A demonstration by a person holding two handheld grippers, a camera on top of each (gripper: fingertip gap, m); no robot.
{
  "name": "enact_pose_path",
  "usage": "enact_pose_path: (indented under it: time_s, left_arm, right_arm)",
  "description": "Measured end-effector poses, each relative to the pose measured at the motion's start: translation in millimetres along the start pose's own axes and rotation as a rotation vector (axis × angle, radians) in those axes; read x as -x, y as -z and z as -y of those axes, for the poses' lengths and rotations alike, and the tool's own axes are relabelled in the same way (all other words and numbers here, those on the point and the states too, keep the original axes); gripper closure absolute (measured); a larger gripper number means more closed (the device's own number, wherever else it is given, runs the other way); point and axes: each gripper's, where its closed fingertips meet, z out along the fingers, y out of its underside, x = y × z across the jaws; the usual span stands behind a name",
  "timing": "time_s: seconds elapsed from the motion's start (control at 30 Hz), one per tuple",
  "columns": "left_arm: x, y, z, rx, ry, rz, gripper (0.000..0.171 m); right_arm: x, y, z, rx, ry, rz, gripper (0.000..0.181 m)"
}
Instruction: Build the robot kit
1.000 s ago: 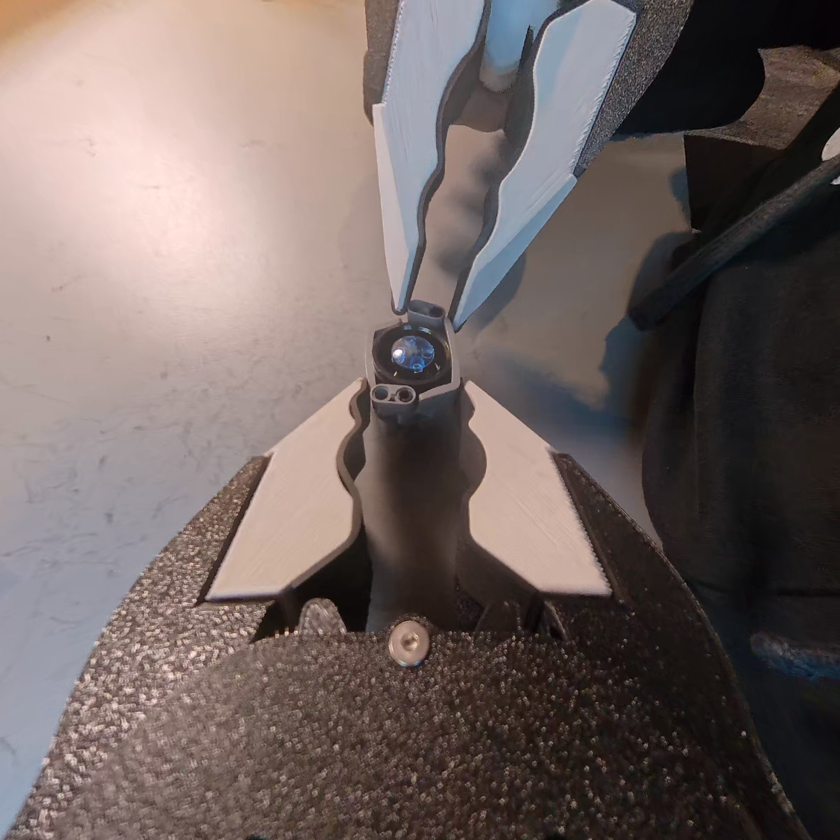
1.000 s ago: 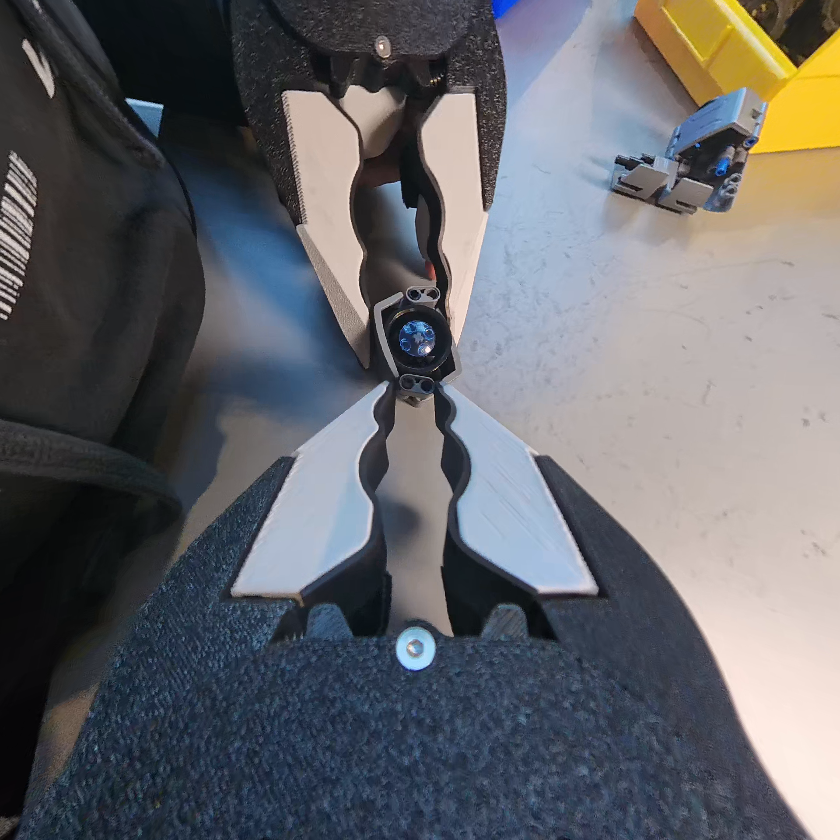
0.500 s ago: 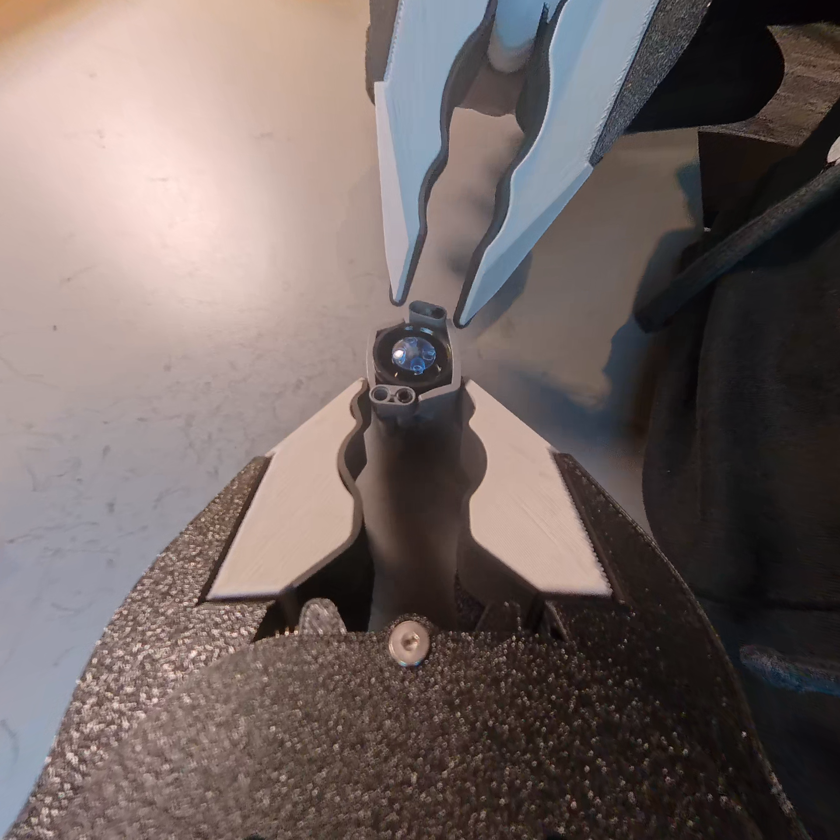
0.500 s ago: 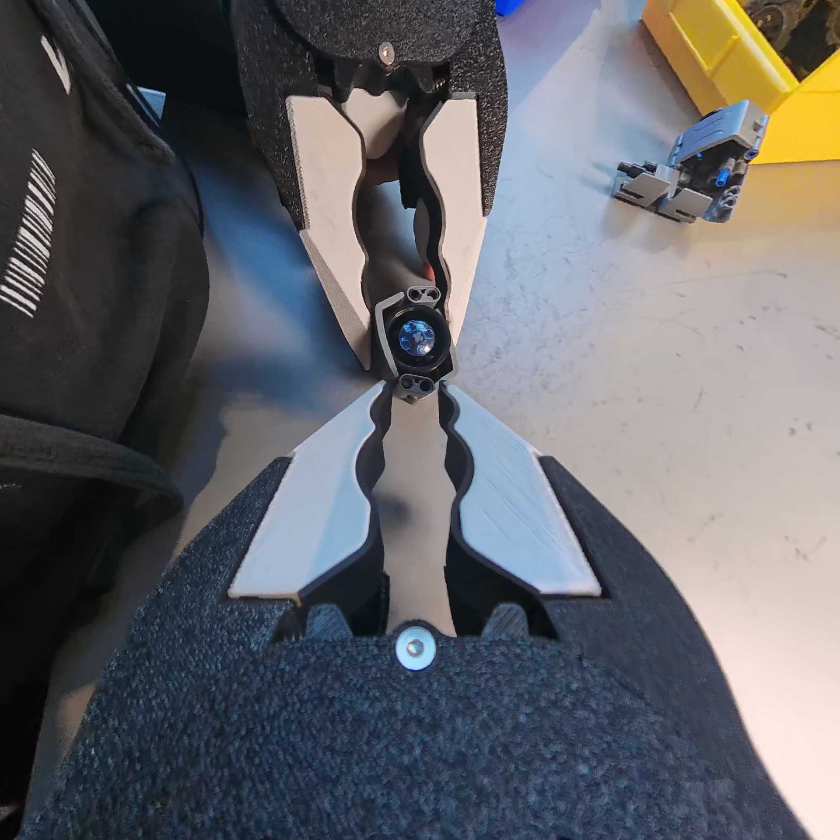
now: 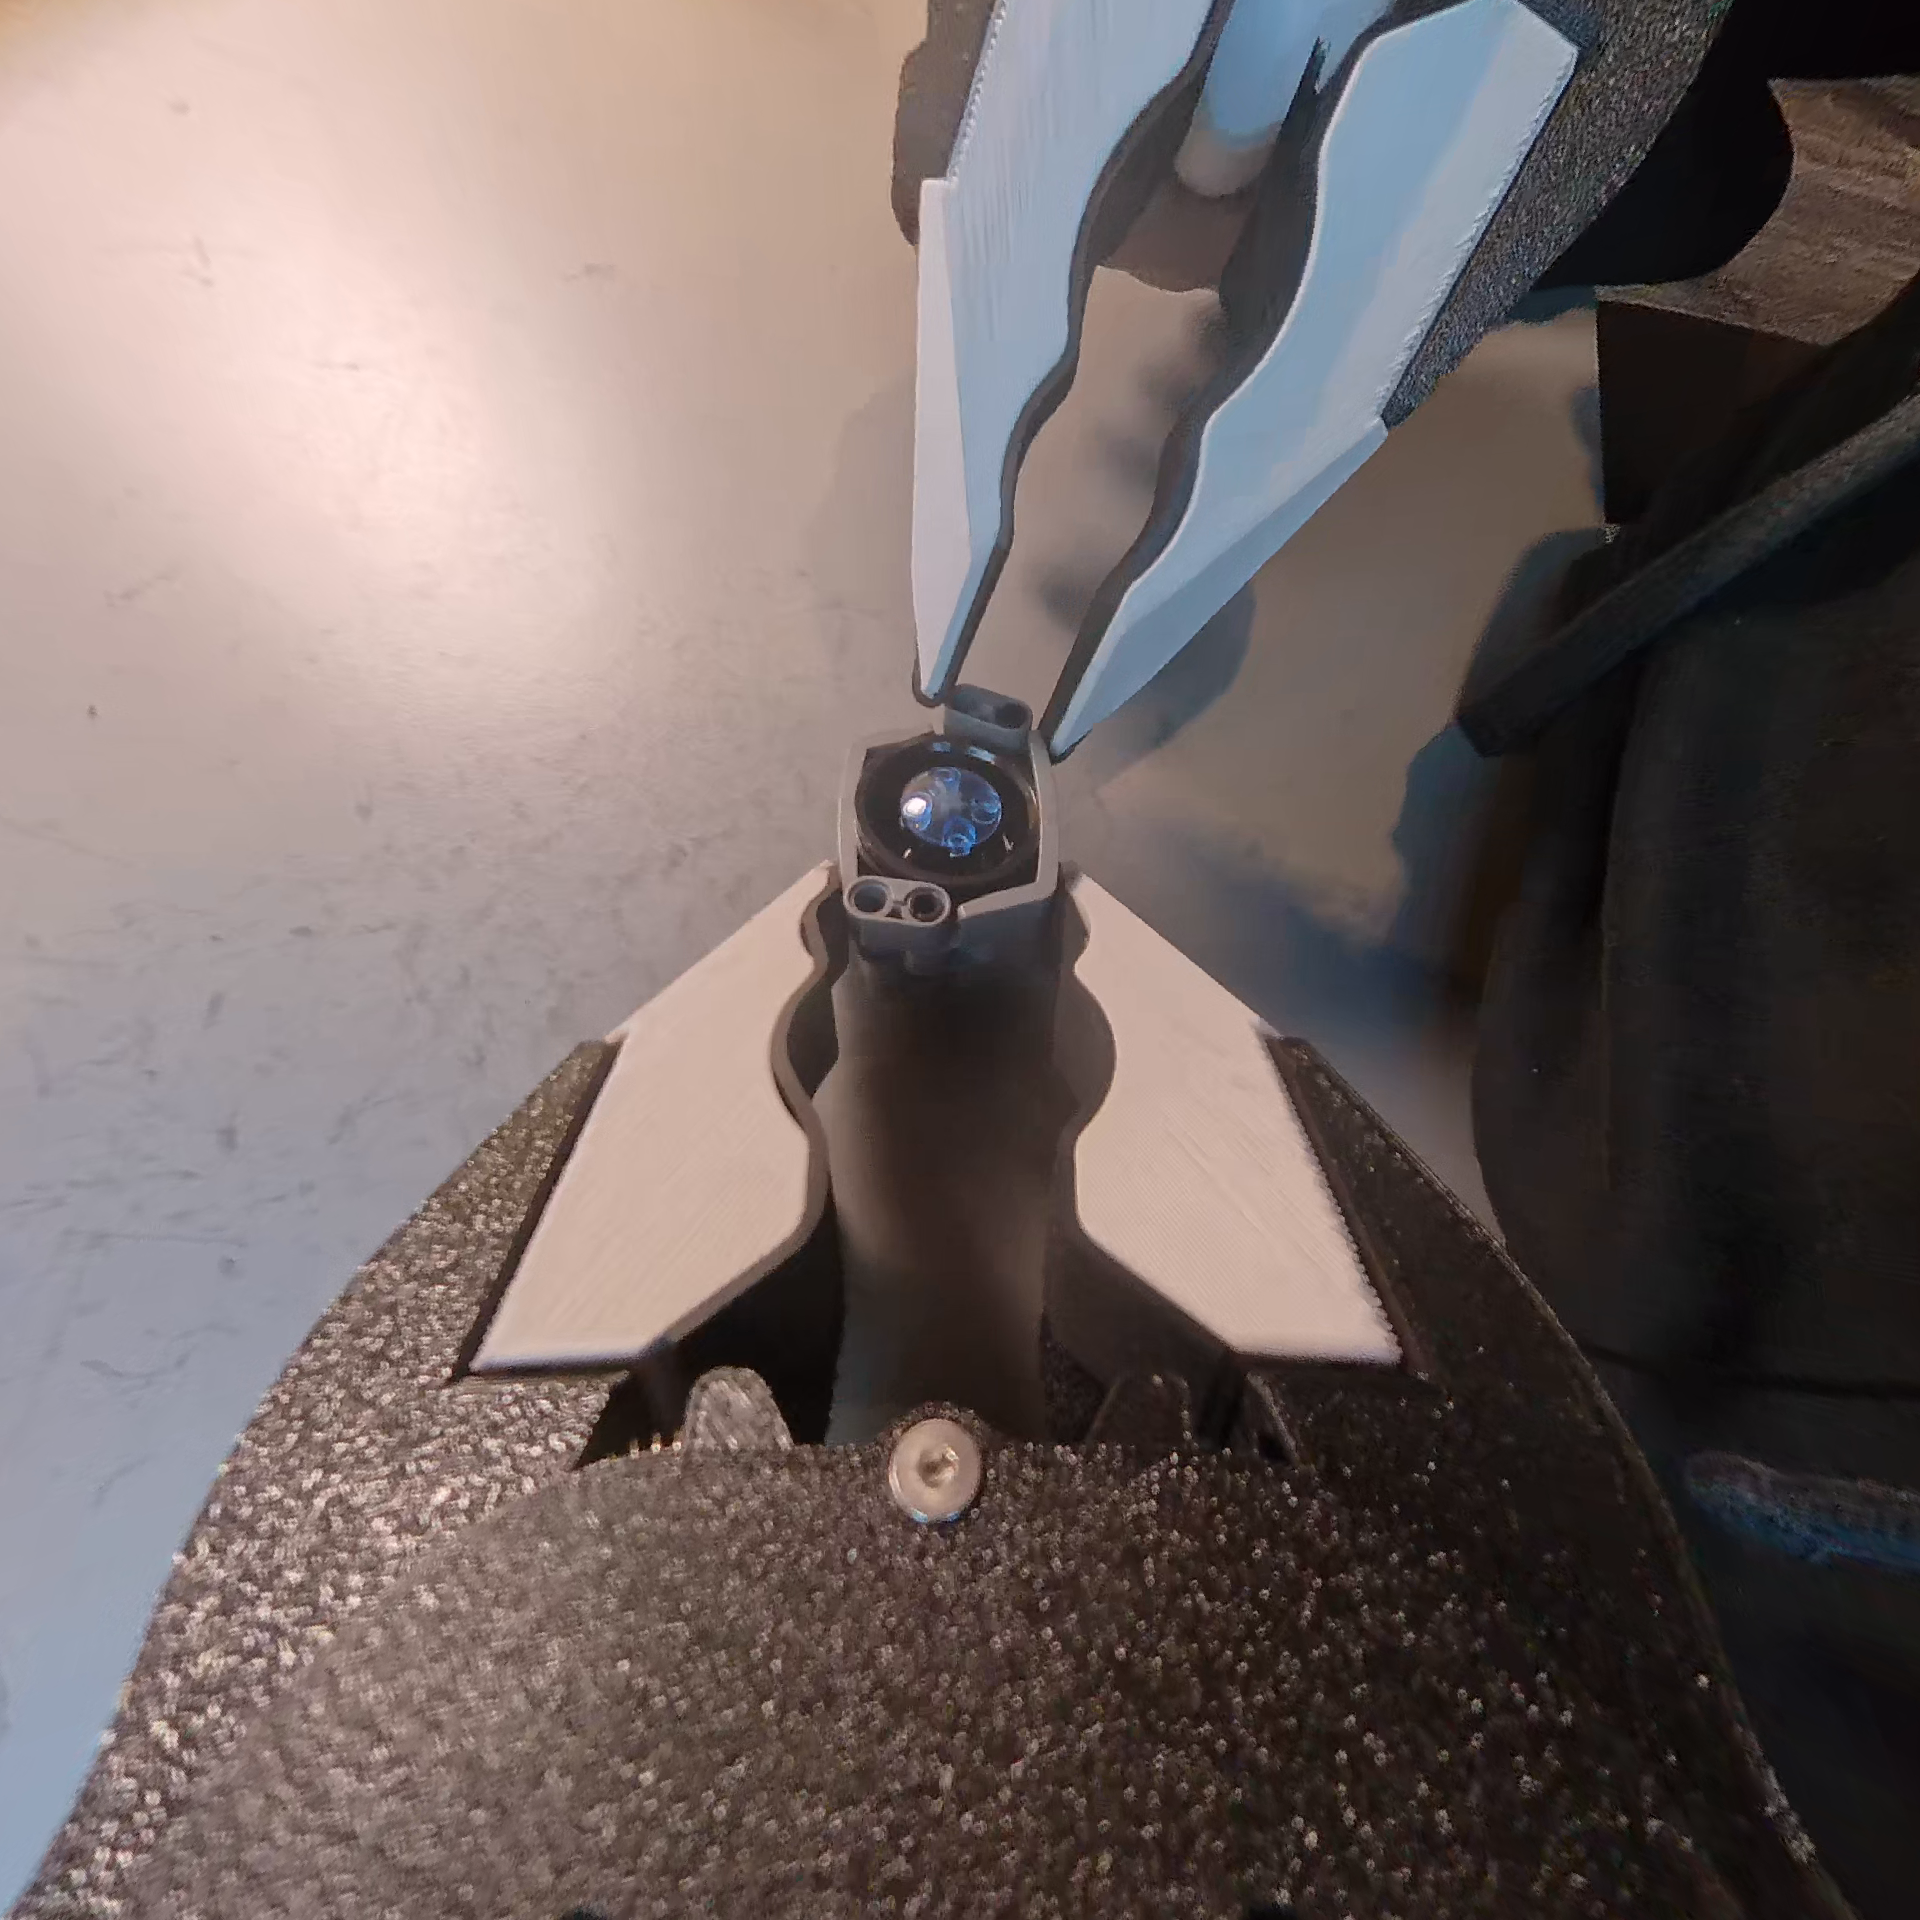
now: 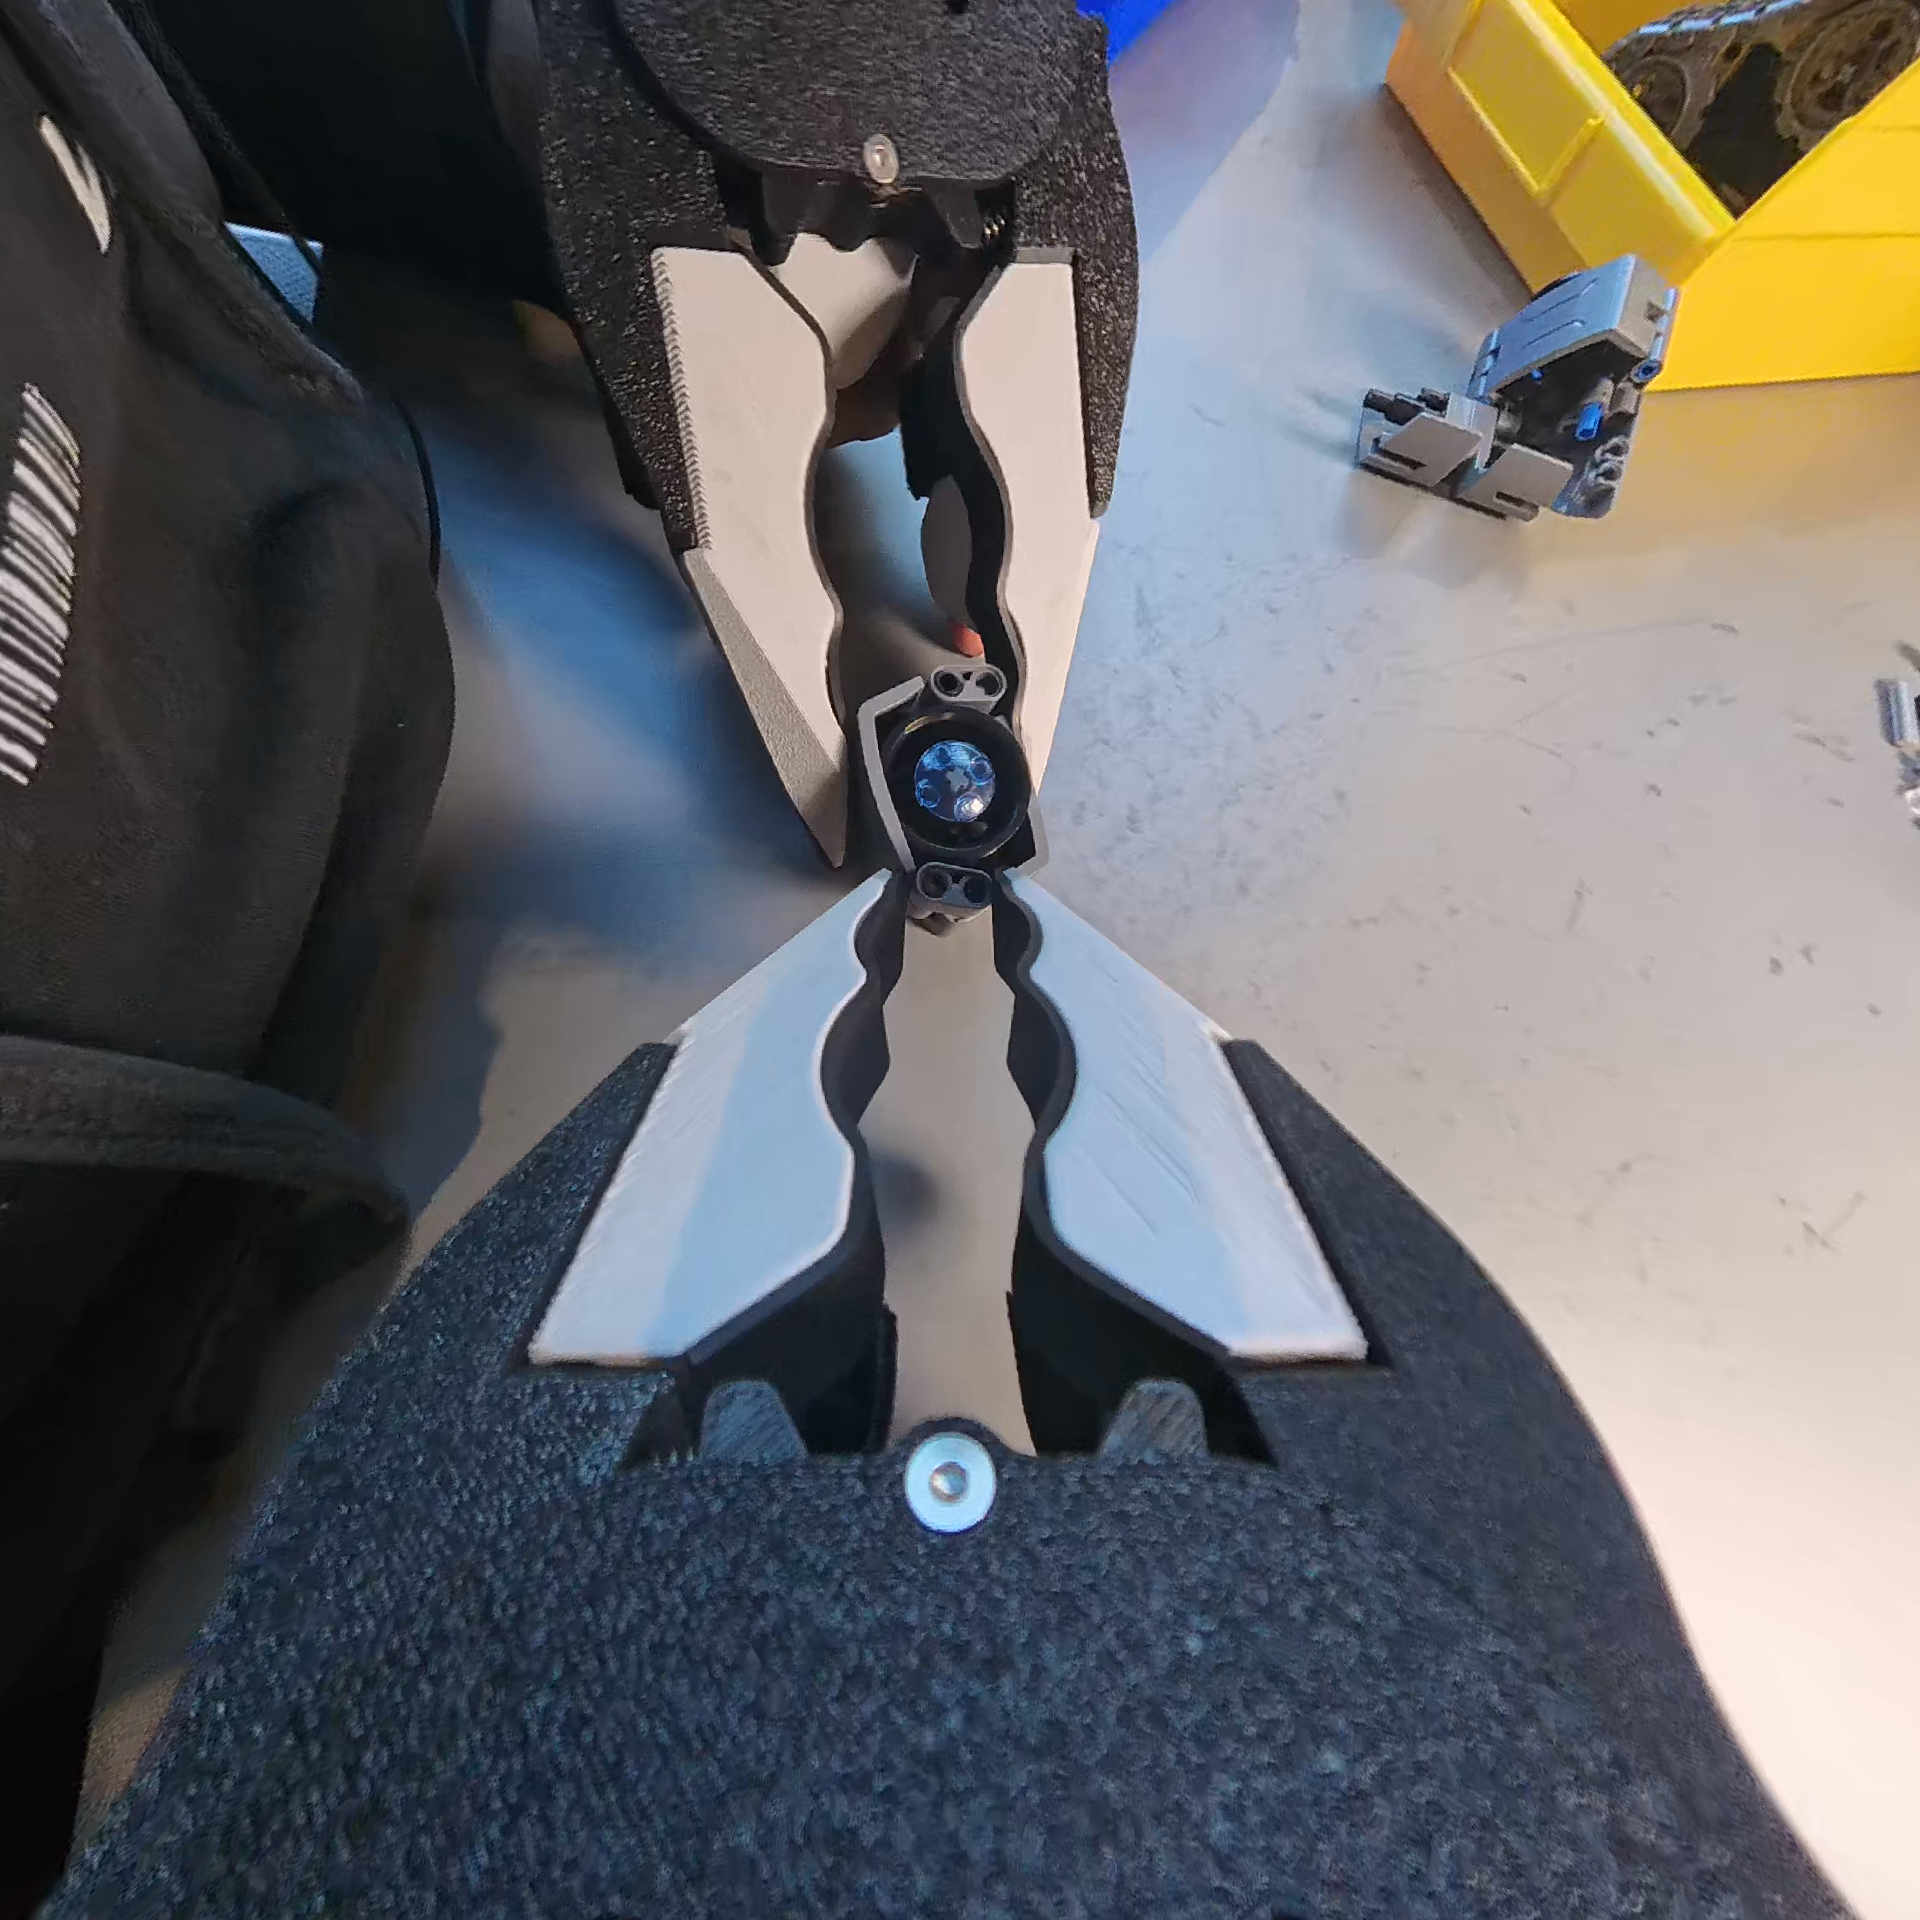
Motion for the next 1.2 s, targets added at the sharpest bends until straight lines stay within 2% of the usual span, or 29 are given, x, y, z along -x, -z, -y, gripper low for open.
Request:
enact_pose_path:
  time_s: [0.43, 0.6, 0.73, 0.97, 1.1, 1.2]
  left_arm:
    - [-5.5, 0.3, -3.0, 0.016, -0.013, -0.062, 0.126]
    - [-4.7, 1.1, -1.9, 0.010, 0.012, -0.082, 0.128]
    - [-7.8, 4.4, -4.7, 0.021, -0.013, -0.095, 0.122]
    - [-1.1, 12.3, -11.9, 0.022, 0.009, -0.042, 0.142]
    - [1.6, 14.8, -12.8, 0.023, 0.006, -0.020, 0.140]
    - [1.6, 19.6, -10.0, 0.007, 0.019, -0.027, 0.141]
  right_arm:
    - [7.6, -5.7, 3.3, -0.074, 0.259, -0.067, 0.167]
    - [5.7, -6.5, 1.6, 0.001, 0.372, -0.094, 0.169]
    - [6.3, -12.9, -13.7, 0.104, 0.405, -0.073, 0.181]
    - [3.9, -6.7, -5.1, 0.040, 0.298, -0.046, 0.169]
    - [7.6, -4.4, -1.4, 0.000, 0.149, 0.017, 0.161]
    - [8.4, -4.4, 0.7, -0.009, 0.113, 0.028, 0.158]
